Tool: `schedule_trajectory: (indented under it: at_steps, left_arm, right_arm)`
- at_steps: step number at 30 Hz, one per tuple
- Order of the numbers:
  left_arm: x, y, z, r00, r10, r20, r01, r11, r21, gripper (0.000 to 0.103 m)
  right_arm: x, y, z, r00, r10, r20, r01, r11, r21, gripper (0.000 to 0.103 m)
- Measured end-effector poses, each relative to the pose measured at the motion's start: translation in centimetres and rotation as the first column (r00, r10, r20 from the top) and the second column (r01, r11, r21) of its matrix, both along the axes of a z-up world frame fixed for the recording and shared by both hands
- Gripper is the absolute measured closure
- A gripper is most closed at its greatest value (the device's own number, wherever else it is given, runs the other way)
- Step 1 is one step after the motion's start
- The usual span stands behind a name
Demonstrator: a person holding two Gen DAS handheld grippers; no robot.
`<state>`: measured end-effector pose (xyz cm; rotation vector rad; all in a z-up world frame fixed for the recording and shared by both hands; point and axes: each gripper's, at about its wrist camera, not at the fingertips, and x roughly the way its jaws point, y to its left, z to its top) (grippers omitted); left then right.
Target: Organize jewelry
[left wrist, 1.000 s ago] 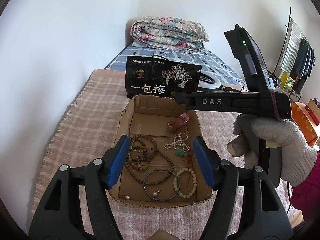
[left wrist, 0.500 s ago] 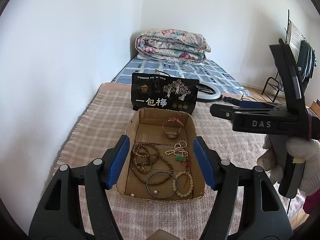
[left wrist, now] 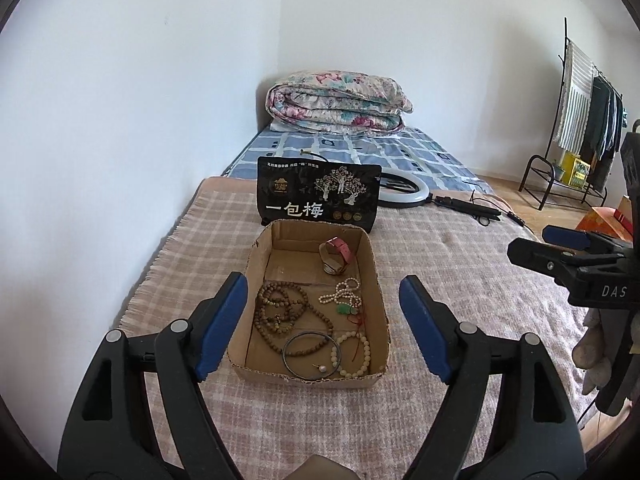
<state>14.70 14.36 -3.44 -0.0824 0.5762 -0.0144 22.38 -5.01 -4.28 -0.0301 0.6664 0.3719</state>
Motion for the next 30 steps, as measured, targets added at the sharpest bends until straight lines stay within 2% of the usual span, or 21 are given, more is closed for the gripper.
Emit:
schedule_trajectory:
  at_steps: [2,9,16,24,30]
  left_arm:
    - [-0.4,-0.2,0.1,1.000,-0.004,0.001,0.004,1.000,-0.015,0.016]
    - [-1.4,-0.8,0.2,1.000,-0.010,-0.005,0.009,1.000,-0.027,0.014]
    - [-2.1,-1.8,-0.1,1.000,0.002,0.011,-0.002,1.000,0.029,0.014]
    - [-2.2,-2.0,-0.2,1.000,0.003,0.014,-0.004,0.999,0.036,0.013]
    - [-2.3,-2.0,0.0,0.999,0.006,0.037,-0.008,0.999,0.039,0.004]
  right_arm:
    - [-0.9,-0.5,-0.1,1.000,-0.006,0.003,0.006,1.000,-0.002,0.000]
    - [-3.1,-1.2,-1.0,0.999,-0.021,0.032,0.022,0.999,-0.032,0.000]
    - [-4.3,-1.5,-1.5,0.995,-0.053,0.087,0.057,0.997,-0.043,0.000]
    - [-4.0,-1.7,-2.2,0.990,-0.089,0.107,0.096,0.994,-0.061,0.000]
    - [-3.7,-1.4,-3.0,0.991,-0.093,0.099,0.102,0.991,-0.087,0.000]
